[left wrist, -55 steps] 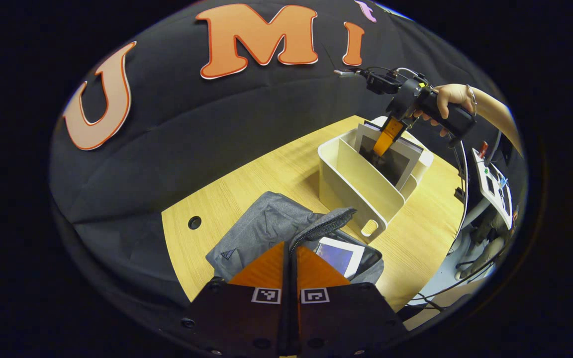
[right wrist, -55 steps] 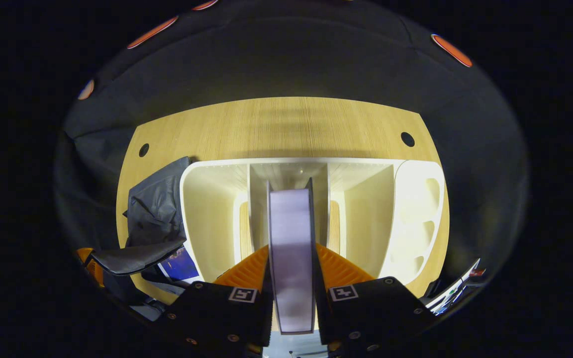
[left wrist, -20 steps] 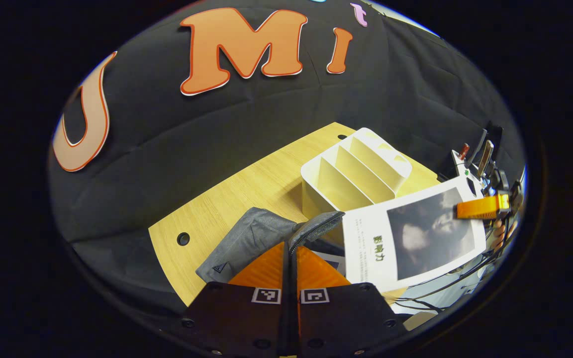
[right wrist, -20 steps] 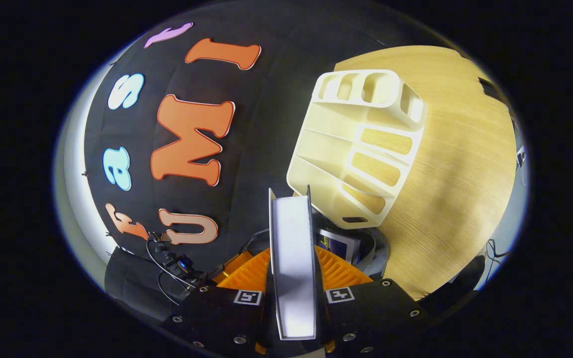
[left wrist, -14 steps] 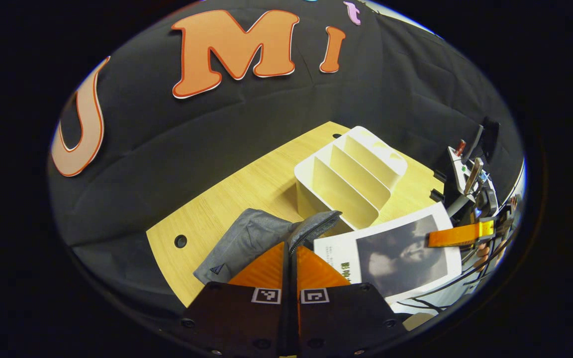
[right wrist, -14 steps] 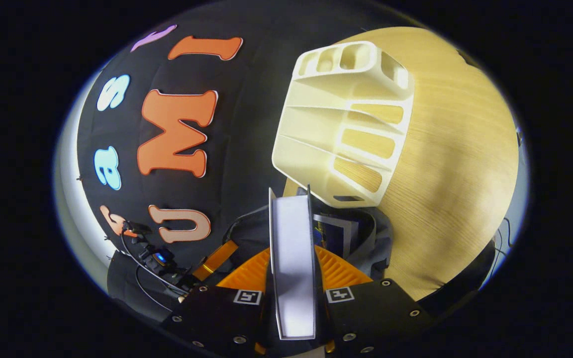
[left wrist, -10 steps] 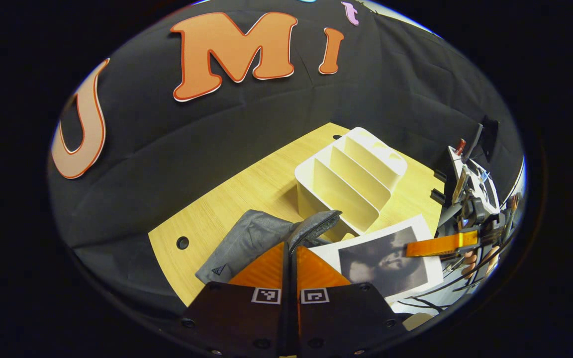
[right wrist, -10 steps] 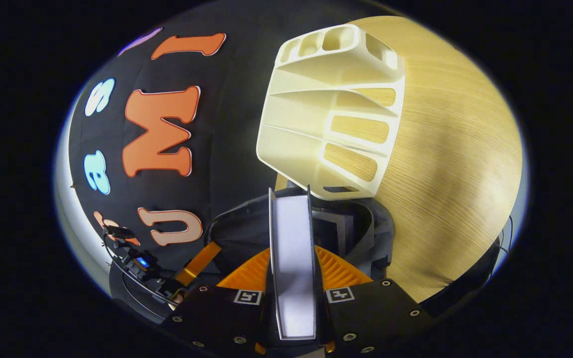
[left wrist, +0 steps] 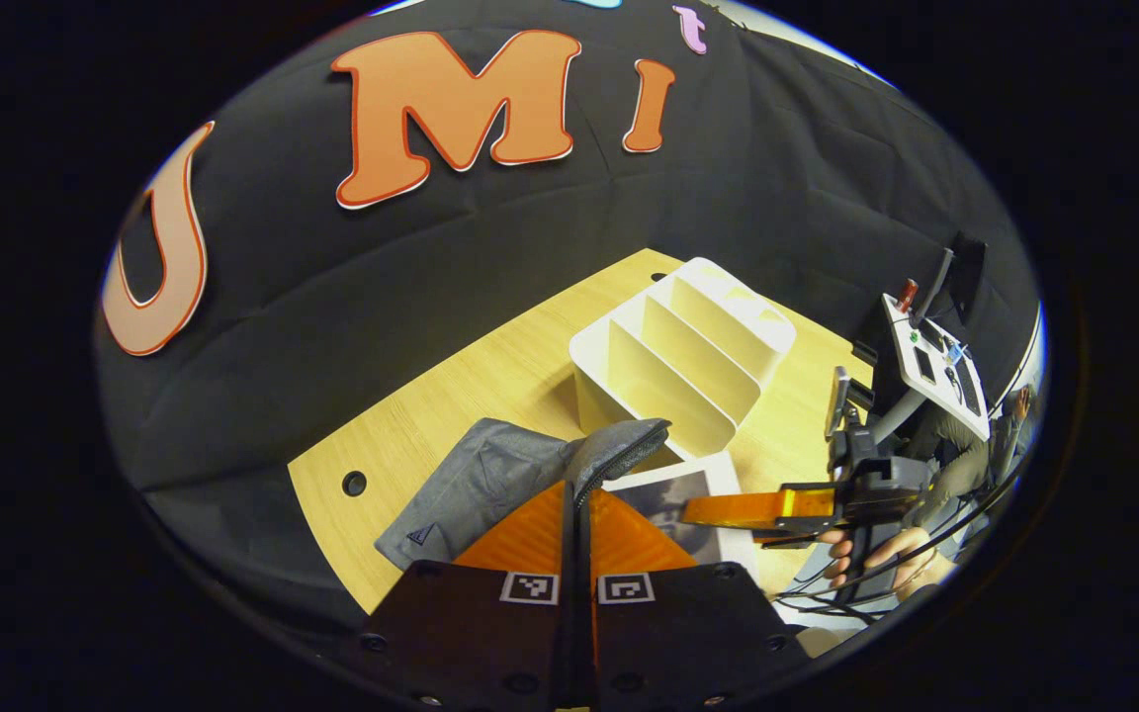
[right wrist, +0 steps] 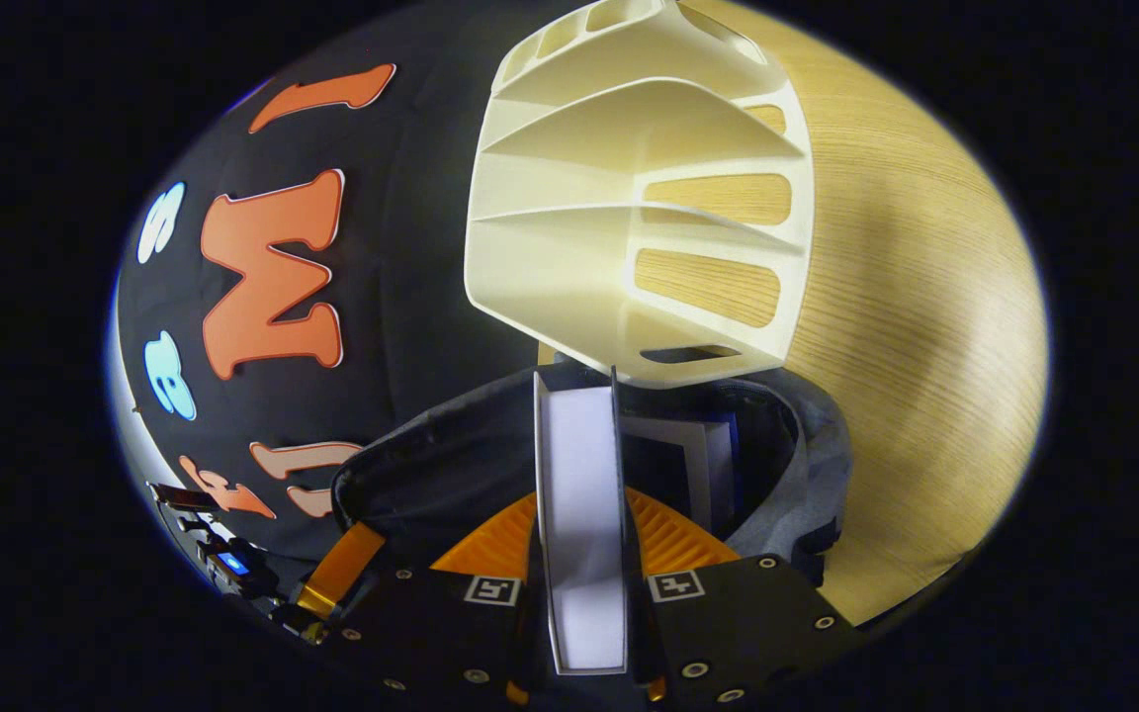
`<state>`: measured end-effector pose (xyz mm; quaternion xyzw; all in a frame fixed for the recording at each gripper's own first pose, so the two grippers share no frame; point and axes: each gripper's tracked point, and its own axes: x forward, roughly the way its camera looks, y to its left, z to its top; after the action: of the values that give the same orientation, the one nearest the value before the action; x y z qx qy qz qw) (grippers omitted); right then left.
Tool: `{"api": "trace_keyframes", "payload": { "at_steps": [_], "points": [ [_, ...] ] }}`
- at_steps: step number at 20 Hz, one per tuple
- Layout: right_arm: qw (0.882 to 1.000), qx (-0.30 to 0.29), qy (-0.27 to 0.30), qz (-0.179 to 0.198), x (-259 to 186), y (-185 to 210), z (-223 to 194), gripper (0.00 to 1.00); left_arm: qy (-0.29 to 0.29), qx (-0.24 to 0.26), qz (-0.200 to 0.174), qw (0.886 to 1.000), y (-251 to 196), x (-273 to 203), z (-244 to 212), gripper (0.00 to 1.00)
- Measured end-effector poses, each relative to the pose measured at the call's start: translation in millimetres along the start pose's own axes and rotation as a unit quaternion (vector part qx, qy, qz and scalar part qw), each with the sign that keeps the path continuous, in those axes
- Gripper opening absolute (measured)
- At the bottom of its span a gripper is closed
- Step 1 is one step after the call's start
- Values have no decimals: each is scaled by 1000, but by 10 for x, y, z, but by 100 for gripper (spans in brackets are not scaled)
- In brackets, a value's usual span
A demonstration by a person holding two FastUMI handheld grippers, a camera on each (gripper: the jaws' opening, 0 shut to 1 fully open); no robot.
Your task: Open the schoolbag, grab two books from the bookshelf and put them into the schoolbag.
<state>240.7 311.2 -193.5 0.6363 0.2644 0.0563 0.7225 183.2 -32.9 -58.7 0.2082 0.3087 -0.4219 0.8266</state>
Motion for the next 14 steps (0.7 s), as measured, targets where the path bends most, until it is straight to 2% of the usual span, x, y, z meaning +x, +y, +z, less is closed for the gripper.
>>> {"api": "trace_keyframes", "payload": {
  "at_steps": [3,7,11,14],
  "points": [
    [1000,-1,-4,-1,177,31,-51,32,-3,10,-3,1000,-59,-3,17,1],
    [1000,2,-18,-6,465,107,-109,32,-7,5,-26,1000,-201,4,50,1],
    [999,7,-36,-14,689,132,-140,32,-9,13,-23,1000,-178,12,43,1],
    [999,-10,-28,-41,688,65,-173,34,-12,6,-16,1000,-68,32,47,1]
  ]
}}
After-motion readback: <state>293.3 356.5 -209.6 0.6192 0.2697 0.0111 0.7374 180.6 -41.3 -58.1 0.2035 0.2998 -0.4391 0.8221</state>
